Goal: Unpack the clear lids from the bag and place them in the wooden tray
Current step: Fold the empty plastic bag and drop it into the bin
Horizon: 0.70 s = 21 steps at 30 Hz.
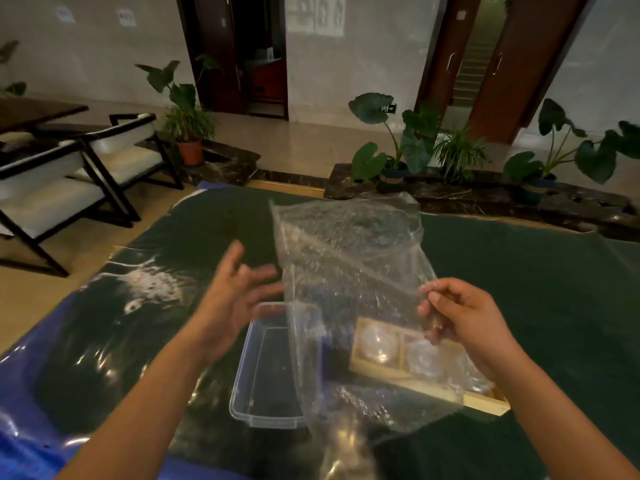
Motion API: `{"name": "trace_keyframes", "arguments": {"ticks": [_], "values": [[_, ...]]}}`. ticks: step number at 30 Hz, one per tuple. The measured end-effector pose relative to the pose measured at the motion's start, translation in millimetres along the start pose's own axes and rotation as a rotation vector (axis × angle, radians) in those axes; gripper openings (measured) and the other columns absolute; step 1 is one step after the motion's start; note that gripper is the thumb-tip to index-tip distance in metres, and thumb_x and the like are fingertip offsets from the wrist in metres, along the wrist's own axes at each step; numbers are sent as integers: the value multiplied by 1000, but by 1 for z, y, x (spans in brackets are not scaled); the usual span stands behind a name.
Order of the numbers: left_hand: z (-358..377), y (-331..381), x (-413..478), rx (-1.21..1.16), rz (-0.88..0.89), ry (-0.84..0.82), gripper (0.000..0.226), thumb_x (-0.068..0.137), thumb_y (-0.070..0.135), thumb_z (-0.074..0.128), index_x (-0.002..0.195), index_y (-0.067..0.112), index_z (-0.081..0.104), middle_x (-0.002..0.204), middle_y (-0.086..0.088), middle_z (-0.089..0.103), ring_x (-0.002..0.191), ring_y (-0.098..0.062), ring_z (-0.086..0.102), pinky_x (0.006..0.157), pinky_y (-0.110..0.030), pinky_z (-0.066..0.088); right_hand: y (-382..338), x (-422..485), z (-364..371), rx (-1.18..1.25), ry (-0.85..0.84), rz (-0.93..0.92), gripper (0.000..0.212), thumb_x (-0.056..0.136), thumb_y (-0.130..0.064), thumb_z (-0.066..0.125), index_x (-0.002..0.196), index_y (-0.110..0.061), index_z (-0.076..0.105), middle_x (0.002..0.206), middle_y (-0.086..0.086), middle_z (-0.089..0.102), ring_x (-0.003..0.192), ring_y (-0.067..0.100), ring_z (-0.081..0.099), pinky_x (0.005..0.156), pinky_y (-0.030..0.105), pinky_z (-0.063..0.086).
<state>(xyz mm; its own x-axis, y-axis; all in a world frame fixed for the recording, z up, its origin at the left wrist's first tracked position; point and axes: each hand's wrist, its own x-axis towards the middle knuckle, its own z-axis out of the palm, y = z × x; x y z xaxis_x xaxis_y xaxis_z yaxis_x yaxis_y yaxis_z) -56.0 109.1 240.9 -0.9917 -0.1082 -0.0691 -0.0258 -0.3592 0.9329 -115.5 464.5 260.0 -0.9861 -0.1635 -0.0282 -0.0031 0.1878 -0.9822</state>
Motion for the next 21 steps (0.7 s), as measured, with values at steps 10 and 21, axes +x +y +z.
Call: {"name": "trace_keyframes", "arguments": {"ticks": [10,21], "values": [[31,-48,-18,314,59,331,12,99,21,63,102,18,75,79,-7,78,66,-18,72,59,-31,60,9,-4,15,156,95,49,16,101,-7,53,100,-5,69,79,23,73,56,26,68,47,30,57],[23,-57,-17,116,-26,256,22,92,4,66,90,19,82,74,-8,76,65,-20,73,59,-37,62,18,-2,12,241,-9,113,12,85,-18,73,75,-14,68,78,15,72,69,27,63,66,40,57]]}}
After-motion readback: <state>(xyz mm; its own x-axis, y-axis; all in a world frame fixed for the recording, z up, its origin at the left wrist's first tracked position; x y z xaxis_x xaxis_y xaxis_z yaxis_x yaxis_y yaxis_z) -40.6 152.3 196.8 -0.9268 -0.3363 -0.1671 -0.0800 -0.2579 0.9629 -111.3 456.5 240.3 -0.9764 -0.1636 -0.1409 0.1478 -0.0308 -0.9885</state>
